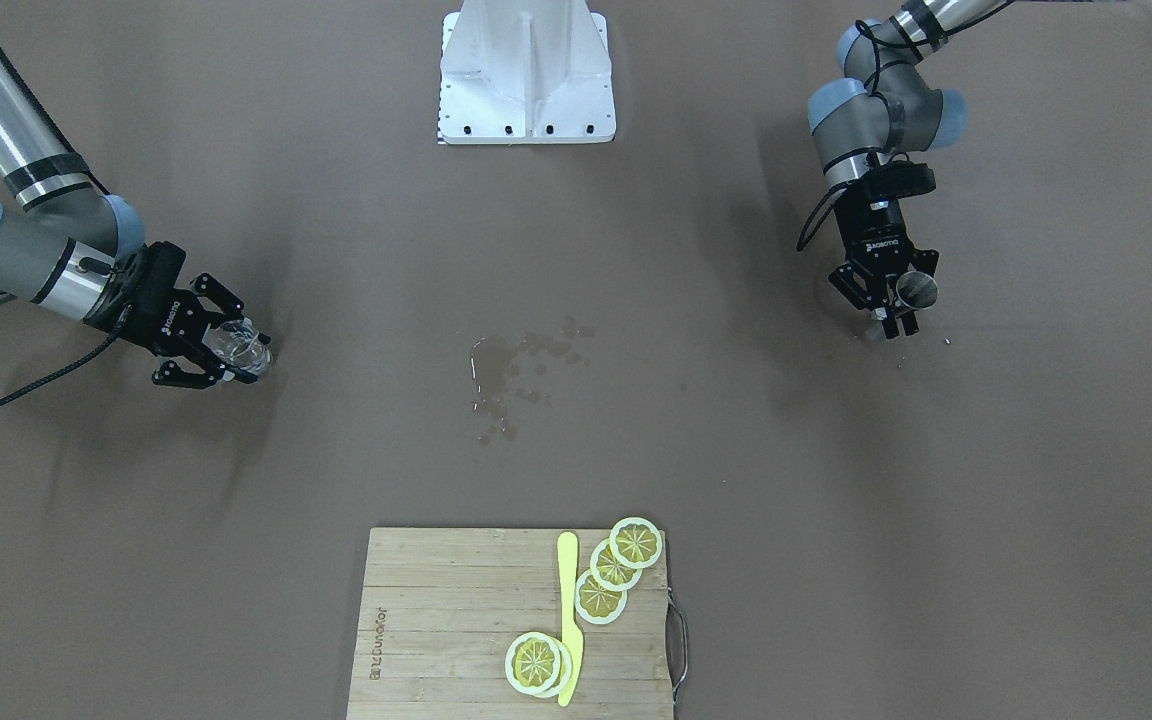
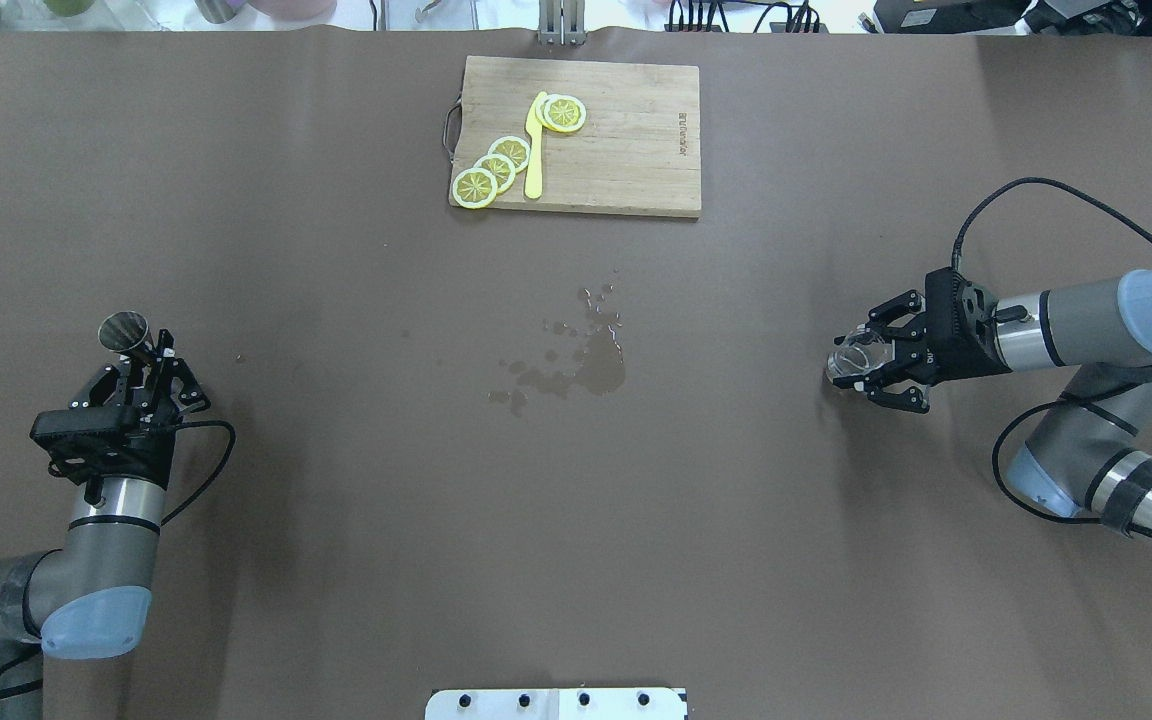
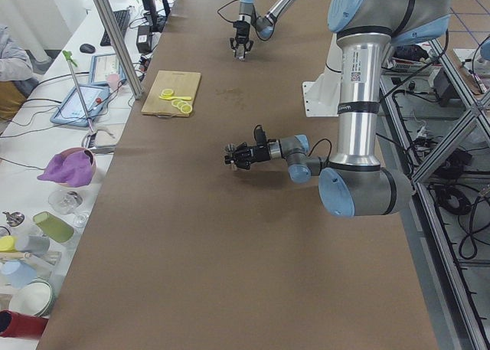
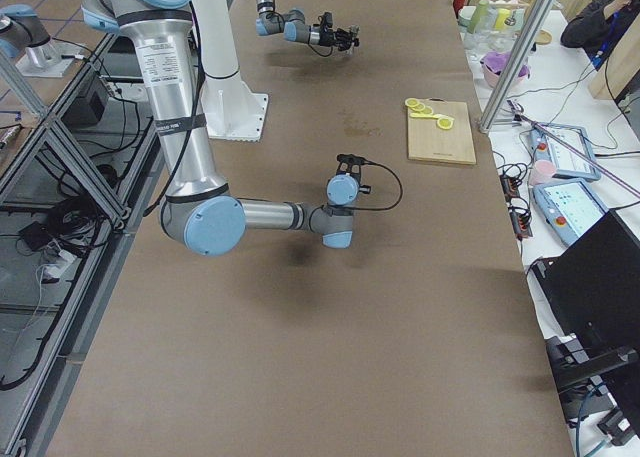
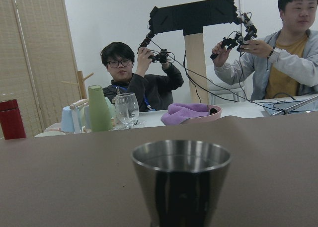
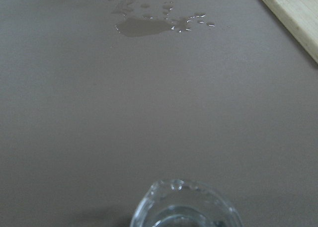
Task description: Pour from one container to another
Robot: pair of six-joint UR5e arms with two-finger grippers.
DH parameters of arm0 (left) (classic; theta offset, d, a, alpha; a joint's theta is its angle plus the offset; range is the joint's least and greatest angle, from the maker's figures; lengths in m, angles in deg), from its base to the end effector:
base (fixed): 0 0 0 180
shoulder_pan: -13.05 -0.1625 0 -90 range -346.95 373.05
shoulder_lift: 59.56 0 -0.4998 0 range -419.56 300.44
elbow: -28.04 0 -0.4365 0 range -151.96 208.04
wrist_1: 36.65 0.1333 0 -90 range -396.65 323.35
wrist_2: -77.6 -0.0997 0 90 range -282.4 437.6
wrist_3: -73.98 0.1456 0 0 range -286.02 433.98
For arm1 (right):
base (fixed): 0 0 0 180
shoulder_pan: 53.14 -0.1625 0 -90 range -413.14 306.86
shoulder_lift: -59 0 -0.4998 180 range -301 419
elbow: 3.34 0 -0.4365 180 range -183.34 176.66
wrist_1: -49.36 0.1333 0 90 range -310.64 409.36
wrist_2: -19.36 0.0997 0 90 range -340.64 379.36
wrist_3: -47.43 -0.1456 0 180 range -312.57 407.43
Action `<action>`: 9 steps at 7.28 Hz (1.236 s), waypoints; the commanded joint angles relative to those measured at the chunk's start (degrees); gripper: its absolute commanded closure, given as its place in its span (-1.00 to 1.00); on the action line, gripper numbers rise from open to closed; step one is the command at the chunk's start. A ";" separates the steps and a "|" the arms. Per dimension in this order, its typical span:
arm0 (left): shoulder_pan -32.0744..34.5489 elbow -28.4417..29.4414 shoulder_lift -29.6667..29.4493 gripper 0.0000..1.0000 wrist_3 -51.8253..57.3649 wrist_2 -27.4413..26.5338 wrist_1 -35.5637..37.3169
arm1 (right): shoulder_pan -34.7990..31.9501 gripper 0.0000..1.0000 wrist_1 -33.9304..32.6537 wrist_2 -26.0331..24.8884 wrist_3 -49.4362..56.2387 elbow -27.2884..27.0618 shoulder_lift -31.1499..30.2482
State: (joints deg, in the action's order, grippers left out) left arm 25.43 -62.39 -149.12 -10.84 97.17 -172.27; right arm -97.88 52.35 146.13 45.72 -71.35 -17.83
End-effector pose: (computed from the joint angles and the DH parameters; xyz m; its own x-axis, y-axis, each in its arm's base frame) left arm 0.4668 -0.3794 0.6252 0.7463 -0.1329 -0.6522 0.6648 0.1956 0.7210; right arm -0.4444 -0.5053 0.6287 0.1429 -0.9856 0.0905 0.0679 0.1010 0.9926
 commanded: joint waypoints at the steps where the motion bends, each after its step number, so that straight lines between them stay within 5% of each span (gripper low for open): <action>1: -0.34 0.25 -0.09 1.00 -2.98 -0.15 1.06 | 0.10 -0.56 0.00 -0.03 0.04 -0.10 0.01; 2: -0.43 0.34 -0.18 1.00 -2.98 -0.24 2.11 | 0.10 -1.00 0.00 -0.11 -0.05 -0.28 0.01; 9: -2.09 0.34 -0.53 1.00 -2.98 -2.26 4.14 | -1.92 -1.00 -0.09 0.67 -5.67 -5.71 -1.83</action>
State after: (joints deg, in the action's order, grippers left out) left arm 23.99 -61.89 -149.58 -13.78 95.10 -168.25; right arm -99.15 52.23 146.52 41.04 -75.56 -18.82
